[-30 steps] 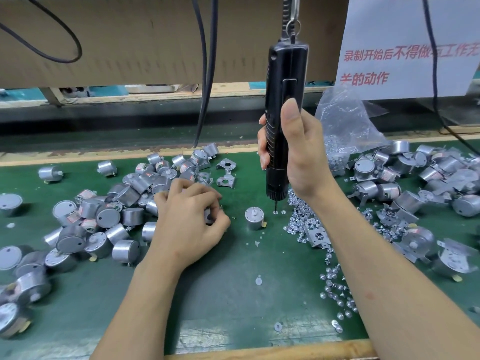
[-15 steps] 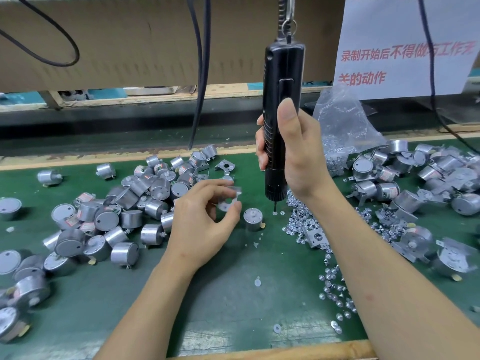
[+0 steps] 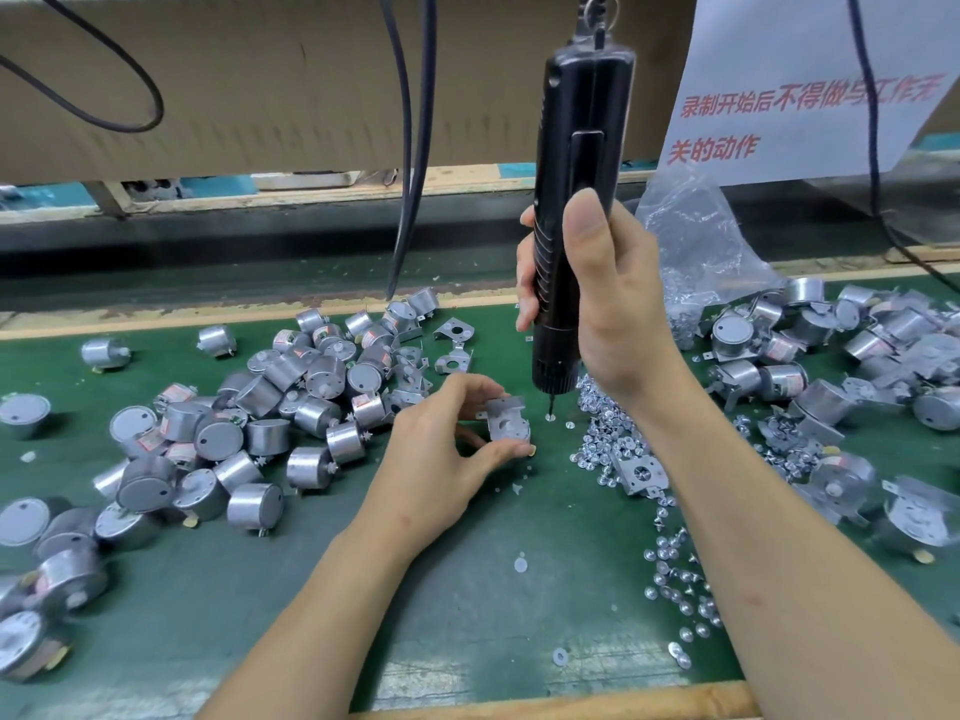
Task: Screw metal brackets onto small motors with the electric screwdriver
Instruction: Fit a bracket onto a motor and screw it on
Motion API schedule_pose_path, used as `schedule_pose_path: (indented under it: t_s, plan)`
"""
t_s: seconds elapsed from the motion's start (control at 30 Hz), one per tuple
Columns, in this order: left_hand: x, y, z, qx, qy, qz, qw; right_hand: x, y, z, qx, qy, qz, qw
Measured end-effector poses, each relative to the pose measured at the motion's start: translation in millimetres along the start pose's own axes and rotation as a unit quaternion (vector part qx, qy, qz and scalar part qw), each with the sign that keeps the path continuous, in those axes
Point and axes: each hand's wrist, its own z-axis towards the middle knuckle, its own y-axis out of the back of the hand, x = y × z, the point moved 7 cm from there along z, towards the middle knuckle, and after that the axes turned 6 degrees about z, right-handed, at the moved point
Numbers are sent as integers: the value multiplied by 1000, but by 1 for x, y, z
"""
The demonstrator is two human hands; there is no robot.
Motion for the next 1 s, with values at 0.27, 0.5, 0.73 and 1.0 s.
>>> schedule_pose_path:
  t_s: [0.27,0.5,0.73,1.0]
  plan:
    - [3,-4,1,26,-6,3,1000,3,-12,-3,17,45,37,998]
    - [1,-3,-1,30,-13,8,999,4,-20,-6,27,55,52,997]
    - [3,-5,0,13,-16,46,999,5,-19,-6,11,60,50,997]
    - [2,-5,1,25,-15,61,998,-1,-21,-8,18,45,46,998]
